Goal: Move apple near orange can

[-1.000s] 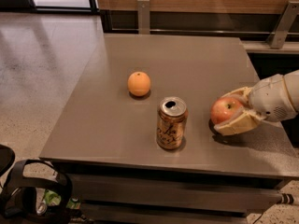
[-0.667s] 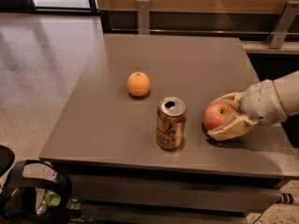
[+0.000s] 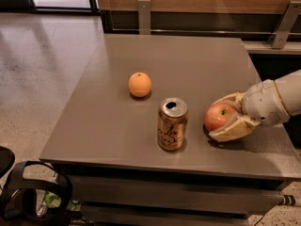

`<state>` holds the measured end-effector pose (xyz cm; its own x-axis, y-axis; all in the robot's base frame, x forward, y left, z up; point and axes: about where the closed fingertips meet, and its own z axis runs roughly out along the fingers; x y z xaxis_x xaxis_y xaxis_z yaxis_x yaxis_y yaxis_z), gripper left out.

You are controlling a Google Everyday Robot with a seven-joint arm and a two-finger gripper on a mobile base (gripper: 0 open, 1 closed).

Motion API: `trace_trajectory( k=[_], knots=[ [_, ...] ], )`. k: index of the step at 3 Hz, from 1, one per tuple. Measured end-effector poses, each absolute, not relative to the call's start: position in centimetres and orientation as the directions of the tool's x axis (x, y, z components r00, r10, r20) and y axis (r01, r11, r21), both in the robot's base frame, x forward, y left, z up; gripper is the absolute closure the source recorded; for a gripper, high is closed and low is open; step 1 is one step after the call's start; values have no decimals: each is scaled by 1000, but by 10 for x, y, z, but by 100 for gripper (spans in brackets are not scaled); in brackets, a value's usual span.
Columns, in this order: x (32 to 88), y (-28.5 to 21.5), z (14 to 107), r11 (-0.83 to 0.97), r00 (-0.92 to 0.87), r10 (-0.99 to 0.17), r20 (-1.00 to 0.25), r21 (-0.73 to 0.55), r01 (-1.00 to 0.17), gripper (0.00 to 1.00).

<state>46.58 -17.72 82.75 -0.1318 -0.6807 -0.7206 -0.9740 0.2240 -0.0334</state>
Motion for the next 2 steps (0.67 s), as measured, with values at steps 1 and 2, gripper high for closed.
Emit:
trace_trajectory(
  k=[1, 2],
  knots=[
    [466, -175, 827, 221, -130, -681, -720, -33, -975, 51],
    [466, -174, 827, 217, -128, -682, -720, -33, -976, 28]
  ],
)
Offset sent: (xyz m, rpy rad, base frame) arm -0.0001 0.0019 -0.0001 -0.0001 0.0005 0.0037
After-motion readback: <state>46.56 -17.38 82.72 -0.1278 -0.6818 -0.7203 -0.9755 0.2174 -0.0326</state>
